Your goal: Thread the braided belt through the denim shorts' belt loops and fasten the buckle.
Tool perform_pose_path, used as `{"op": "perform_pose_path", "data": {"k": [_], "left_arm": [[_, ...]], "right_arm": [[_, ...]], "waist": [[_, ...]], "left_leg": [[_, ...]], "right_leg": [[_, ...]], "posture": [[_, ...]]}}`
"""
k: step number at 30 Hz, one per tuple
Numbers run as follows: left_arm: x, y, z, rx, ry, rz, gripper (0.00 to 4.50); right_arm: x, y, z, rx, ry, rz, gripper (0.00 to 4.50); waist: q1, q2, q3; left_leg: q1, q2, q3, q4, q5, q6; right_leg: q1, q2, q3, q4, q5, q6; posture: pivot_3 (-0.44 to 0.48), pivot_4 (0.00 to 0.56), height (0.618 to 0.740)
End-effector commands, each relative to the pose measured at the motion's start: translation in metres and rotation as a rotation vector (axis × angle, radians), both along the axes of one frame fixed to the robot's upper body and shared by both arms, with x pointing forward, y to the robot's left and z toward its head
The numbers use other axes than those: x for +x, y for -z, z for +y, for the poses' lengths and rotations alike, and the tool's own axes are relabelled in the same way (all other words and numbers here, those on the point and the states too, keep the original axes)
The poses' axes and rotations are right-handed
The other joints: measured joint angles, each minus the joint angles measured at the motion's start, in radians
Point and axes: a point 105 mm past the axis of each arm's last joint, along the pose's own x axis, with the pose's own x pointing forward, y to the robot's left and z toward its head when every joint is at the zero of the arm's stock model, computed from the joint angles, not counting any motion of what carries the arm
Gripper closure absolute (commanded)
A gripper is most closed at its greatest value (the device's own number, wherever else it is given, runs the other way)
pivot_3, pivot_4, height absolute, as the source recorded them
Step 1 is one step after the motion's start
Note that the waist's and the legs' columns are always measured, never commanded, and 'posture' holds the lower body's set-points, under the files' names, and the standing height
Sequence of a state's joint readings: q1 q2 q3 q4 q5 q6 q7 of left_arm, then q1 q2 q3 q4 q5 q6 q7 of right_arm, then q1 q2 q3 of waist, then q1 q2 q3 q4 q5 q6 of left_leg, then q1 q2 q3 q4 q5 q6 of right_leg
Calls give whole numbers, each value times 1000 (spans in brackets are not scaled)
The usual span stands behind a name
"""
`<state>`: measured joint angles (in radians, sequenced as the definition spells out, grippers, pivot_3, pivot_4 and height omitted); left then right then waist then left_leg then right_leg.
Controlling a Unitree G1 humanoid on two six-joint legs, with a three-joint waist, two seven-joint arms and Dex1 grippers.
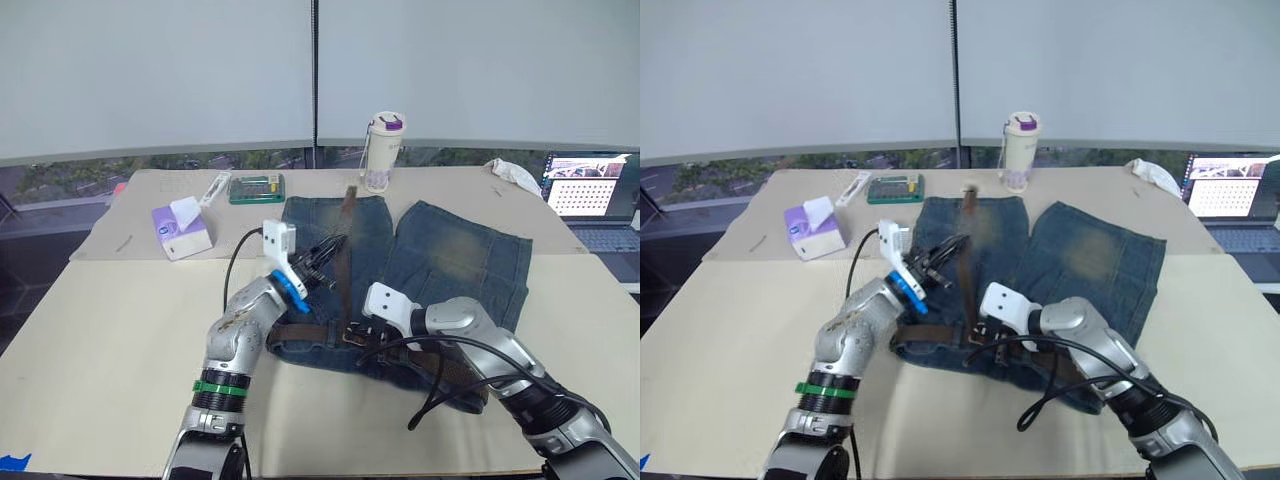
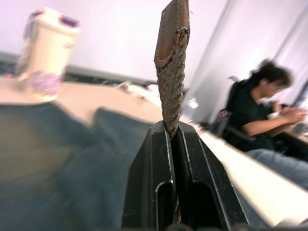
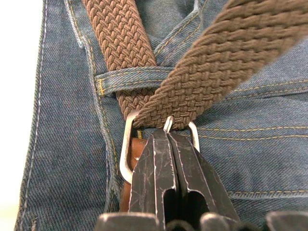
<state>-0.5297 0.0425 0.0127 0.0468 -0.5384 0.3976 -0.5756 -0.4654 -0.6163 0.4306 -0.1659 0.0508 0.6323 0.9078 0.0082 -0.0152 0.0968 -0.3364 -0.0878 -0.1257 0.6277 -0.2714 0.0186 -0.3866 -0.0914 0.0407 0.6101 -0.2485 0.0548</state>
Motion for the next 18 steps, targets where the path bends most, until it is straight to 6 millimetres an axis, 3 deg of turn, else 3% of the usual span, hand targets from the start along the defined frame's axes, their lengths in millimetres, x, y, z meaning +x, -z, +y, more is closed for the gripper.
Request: {"op": "perform_pose_path", "data": {"k": [1,5,11,18], "left_arm": [[-21,-67,-3,-122,65,-202,4500],[-47,-61,-18,-138,292,-132,4500],[-72,-77,-32,-238,488,-112,4500],[-95,-66,-51,-190,658,-77,4500]], "right_arm": [[-23,68,-27,-170,89,240,4478],[-30,68,-25,-169,78,254,4478],[-35,74,-27,-179,94,262,4478],[-34,72,-27,-175,108,253,4478]], "waist": [[2,0,0],[2,0,0],[4,0,0],[4,0,0]], "left_leg": [[0,0,0,0,0,0],[0,0,0,1,0,0],[0,0,0,1,0,0],[0,0,0,1,0,-1]], "right_leg": [[0,0,0,0,0,0],[1,0,0,0,0,0],[1,0,0,0,0,0],[1,0,0,-1,0,0]], "posture": [[0,150,740],[0,150,740],[0,150,740],[0,150,740]]}}
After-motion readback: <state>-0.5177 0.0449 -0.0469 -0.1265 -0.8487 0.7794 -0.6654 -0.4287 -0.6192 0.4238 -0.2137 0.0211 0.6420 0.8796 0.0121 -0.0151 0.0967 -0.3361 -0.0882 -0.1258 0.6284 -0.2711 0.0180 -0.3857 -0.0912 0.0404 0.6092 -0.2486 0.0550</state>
